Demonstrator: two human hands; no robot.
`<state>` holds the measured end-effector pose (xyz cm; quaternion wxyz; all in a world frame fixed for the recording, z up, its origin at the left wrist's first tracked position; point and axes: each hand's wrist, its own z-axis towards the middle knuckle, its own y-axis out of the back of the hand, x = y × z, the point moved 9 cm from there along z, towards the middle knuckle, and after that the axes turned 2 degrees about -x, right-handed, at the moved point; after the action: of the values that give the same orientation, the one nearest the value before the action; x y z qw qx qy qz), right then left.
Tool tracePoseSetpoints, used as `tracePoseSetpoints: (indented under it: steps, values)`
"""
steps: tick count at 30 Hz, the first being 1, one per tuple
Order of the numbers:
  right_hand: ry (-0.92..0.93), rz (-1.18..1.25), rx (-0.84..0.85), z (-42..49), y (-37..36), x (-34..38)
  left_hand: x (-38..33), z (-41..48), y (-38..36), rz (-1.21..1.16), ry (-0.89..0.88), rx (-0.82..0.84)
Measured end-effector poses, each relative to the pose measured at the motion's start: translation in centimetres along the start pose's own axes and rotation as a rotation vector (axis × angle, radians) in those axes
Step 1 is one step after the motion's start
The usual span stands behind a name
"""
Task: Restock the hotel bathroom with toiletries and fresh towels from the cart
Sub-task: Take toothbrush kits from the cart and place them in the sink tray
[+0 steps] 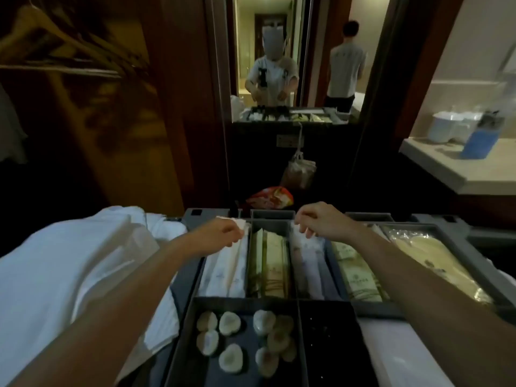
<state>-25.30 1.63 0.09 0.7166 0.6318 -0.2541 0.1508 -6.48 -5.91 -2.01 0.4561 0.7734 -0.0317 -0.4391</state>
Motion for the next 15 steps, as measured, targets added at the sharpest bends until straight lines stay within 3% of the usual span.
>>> tracePoseSetpoints:
  steps: [3, 7, 11, 15]
  values:
    - [-0.070, 0.063, 0.049, 0.9, -2.5, -1.2, 2.3, 1.3, -1.3, 0.015, 0.066, 0.035]
    - [-0.169, 0.092, 0.143, 1.6, -6.0, -3.0, 5.4, 2.6, -3.0, 0.068, 0.133, -0.042]
    - [-0.156, -0.028, 0.174, 2.9, -8.9, -4.1, 7.6, 3.1, -3.8, 0.275, 0.219, -0.143]
    - [-0.150, -0.144, 0.151, 4.3, -10.8, -4.3, 9.1, 3.3, -4.2, 0.183, 0.279, -0.281]
